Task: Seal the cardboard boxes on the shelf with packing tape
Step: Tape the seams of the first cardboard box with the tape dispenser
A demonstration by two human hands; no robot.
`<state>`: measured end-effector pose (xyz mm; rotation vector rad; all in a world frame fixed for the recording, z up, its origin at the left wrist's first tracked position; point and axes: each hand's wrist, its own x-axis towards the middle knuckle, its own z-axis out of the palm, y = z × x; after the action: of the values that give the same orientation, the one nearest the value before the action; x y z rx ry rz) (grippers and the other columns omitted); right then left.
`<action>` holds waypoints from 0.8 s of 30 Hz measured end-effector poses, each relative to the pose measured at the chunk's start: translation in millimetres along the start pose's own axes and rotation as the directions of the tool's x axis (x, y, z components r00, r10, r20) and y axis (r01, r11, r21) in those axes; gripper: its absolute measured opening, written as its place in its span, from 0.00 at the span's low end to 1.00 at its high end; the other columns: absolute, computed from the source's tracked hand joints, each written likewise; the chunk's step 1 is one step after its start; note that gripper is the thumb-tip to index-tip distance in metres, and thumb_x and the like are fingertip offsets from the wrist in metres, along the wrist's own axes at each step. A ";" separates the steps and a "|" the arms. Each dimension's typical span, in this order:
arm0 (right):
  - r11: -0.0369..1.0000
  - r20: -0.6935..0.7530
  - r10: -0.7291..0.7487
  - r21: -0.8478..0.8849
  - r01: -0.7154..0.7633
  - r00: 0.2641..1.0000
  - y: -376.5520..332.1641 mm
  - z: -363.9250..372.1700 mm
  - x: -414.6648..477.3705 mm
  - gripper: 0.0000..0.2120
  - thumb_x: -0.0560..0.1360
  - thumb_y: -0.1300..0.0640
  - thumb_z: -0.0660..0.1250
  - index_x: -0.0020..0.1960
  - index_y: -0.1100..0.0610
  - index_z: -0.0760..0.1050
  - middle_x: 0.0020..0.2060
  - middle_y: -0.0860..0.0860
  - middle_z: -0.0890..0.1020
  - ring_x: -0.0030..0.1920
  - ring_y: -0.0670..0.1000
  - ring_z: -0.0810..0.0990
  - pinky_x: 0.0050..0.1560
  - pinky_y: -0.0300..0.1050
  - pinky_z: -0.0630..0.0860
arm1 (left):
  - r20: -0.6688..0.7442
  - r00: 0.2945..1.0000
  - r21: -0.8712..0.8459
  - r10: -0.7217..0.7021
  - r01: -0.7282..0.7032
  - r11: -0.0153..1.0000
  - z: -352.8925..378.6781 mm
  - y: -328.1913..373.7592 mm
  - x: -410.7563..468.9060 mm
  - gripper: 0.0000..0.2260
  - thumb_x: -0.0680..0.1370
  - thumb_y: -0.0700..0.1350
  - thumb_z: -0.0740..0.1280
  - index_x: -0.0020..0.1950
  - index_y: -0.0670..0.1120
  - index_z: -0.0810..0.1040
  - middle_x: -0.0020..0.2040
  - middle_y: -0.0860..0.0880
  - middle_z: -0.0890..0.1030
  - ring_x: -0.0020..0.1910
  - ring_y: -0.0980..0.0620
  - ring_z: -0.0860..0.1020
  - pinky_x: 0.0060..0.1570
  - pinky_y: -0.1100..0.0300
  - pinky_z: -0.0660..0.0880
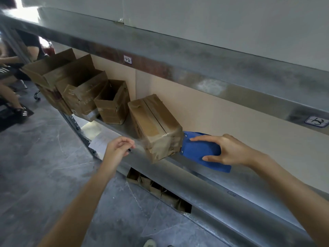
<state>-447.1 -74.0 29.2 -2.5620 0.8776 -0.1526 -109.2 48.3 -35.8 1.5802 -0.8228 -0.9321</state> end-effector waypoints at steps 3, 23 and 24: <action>1.000 -0.016 0.024 -0.011 -0.024 1.000 4.2 2.5 -1.2 0.30 0.72 0.42 0.72 0.66 0.24 0.61 0.25 0.53 0.75 0.26 0.50 0.72 0.31 0.33 0.66 | -0.006 0.999 -0.004 0.053 -0.053 0.999 6.0 -6.8 2.9 0.04 0.76 0.40 0.73 0.44 0.44 0.79 0.42 0.46 0.83 0.43 0.56 0.81 0.46 0.65 0.76; 0.991 -0.036 0.111 -0.068 -0.113 0.993 5.0 12.3 -3.2 0.30 0.73 0.44 0.71 0.67 0.24 0.60 0.28 0.54 0.77 0.27 0.51 0.71 0.31 0.35 0.66 | 0.058 0.968 0.101 0.243 -0.248 0.963 26.3 -32.0 35.5 0.05 0.77 0.40 0.71 0.49 0.47 0.76 0.46 0.48 0.81 0.48 0.52 0.79 0.49 0.68 0.73; 0.991 -0.040 0.114 -0.070 -0.117 0.993 5.0 13.0 -3.4 0.30 0.73 0.44 0.71 0.67 0.24 0.60 0.27 0.54 0.77 0.27 0.52 0.71 0.30 0.35 0.66 | 0.065 0.964 0.106 0.257 -0.263 0.959 29.0 -33.1 36.2 0.08 0.78 0.40 0.70 0.53 0.49 0.75 0.46 0.47 0.80 0.48 0.52 0.79 0.49 0.68 0.74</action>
<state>-449.6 -70.9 15.4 -2.5740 1.0604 -0.1353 -117.3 9.8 -77.1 1.5048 -1.1075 -0.7476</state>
